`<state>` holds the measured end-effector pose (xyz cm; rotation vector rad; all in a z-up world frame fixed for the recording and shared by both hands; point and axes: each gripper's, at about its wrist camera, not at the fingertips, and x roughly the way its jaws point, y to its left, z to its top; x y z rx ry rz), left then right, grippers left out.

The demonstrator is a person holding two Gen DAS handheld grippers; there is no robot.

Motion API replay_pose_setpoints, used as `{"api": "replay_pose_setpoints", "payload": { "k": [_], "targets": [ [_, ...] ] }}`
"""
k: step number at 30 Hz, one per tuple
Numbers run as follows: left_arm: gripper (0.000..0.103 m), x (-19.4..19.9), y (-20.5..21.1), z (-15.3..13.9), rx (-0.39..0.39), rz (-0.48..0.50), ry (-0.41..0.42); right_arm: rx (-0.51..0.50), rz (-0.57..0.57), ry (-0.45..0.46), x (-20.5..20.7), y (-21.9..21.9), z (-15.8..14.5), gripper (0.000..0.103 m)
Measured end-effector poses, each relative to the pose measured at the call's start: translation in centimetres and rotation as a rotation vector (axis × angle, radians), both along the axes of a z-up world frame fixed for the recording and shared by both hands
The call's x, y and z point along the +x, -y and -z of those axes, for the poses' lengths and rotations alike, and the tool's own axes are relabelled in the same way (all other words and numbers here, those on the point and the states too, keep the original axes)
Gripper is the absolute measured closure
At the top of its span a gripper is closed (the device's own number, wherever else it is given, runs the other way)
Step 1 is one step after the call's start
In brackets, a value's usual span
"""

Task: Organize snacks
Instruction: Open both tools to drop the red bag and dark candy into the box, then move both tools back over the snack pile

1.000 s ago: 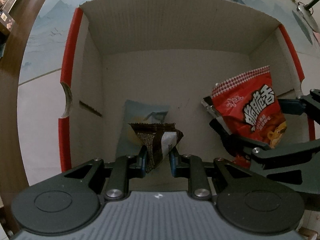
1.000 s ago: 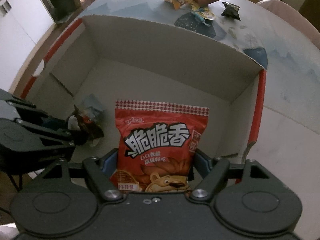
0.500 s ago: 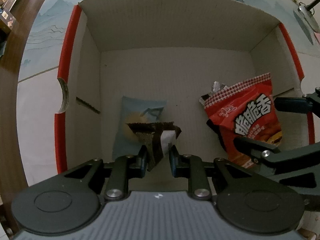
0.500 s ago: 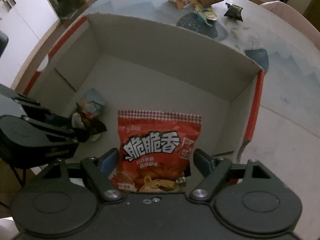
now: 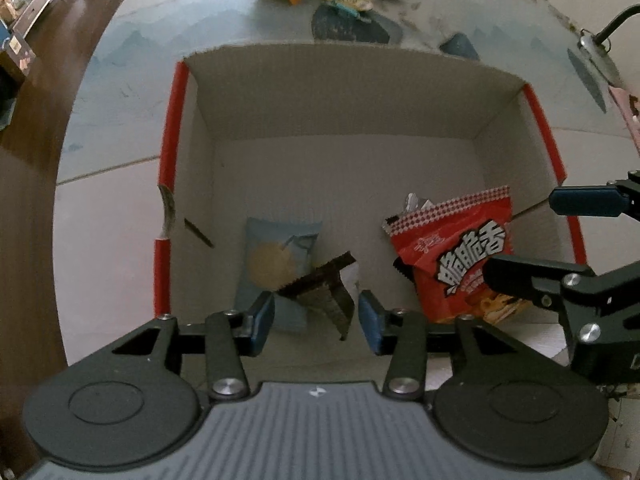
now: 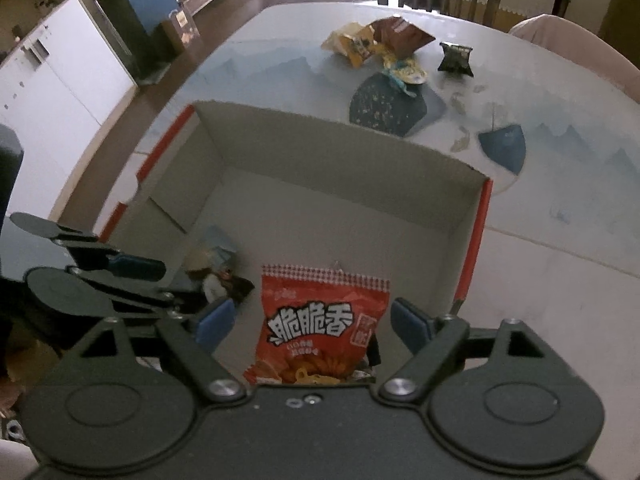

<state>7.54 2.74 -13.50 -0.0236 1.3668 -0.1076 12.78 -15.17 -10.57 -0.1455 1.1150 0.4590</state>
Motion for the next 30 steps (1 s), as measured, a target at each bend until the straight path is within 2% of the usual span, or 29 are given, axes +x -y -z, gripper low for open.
{"api": "replay_pose_setpoints", "payload": {
  "k": [15,19,22,26,30],
  "targets": [
    [0.052,0.6,-0.6,-5.4,-0.026,-0.006,0.123,0.077,-0.001,0.085,0.3,0.7,-4.7,0.010],
    [0.039,1.6,-1.0,-7.3,-0.027,-0.025,0.176,0.107,0.012,0.118,1.1,1.1,-6.2,0.006],
    [0.038,2.7,-1.4,-8.6,-0.030,-0.038,0.204,0.128,0.025,0.135,2.1,1.4,-7.3,0.003],
    [0.028,4.4,-1.9,-9.8,-0.034,-0.064,0.248,0.163,0.041,0.152,3.6,2.0,-8.3,0.001],
    [0.024,6.3,-2.4,-10.9,-0.031,-0.097,0.290,0.202,0.049,0.161,5.6,2.6,-9.0,0.001]
  ]
}}
